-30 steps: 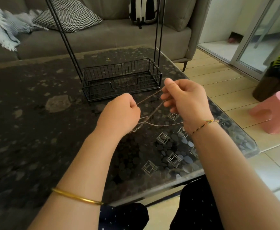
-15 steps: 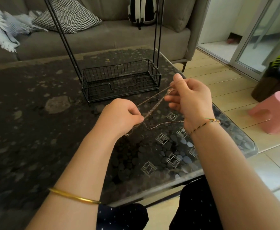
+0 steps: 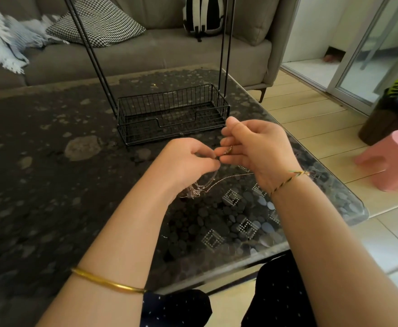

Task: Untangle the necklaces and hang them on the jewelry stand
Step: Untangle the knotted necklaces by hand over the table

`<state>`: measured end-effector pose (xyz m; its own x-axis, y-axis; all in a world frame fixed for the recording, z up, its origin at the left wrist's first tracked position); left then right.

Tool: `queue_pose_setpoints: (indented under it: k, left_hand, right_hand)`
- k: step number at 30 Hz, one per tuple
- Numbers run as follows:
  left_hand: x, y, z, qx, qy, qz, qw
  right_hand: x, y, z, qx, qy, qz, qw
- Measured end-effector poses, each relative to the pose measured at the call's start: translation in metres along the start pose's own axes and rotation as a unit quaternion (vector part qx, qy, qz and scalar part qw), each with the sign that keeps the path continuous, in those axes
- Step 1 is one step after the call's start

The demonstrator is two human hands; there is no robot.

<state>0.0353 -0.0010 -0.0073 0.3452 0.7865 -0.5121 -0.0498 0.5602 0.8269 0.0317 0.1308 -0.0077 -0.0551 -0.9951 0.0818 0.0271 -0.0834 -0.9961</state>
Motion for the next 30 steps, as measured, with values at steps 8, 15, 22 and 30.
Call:
queue_pose_setpoints:
  k: [8,15,22,30]
  left_hand:
    - [0.002,-0.002,0.000,-0.002,-0.012,0.037,0.999]
    - [-0.002,-0.004,-0.002,-0.018,0.013,0.038,0.999]
    - [-0.005,-0.003,-0.002,-0.034,0.040,0.060,0.997]
    - [-0.011,-0.003,-0.001,-0.048,0.057,0.079,0.994]
  right_hand:
    - [0.007,-0.005,0.002,-0.028,-0.034,0.014,0.999]
    - [0.003,-0.003,0.000,-0.040,-0.001,0.069,0.997]
    - [-0.002,-0.002,-0.001,-0.035,0.023,0.099,0.994]
    - [-0.004,-0.001,0.000,-0.009,0.030,0.111,0.993]
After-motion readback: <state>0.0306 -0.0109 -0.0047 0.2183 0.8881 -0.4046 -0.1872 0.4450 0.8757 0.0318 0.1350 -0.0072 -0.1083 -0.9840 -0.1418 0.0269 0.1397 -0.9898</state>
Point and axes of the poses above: each hand's wrist, its own z-axis away from the middle knuckle, its own x-axis out of the palm, y = z × x, the point moved 4 cm from there along -z, towards the middle knuckle, and after that the axes turned 7 degrees about -y, right-handed, at the moved point
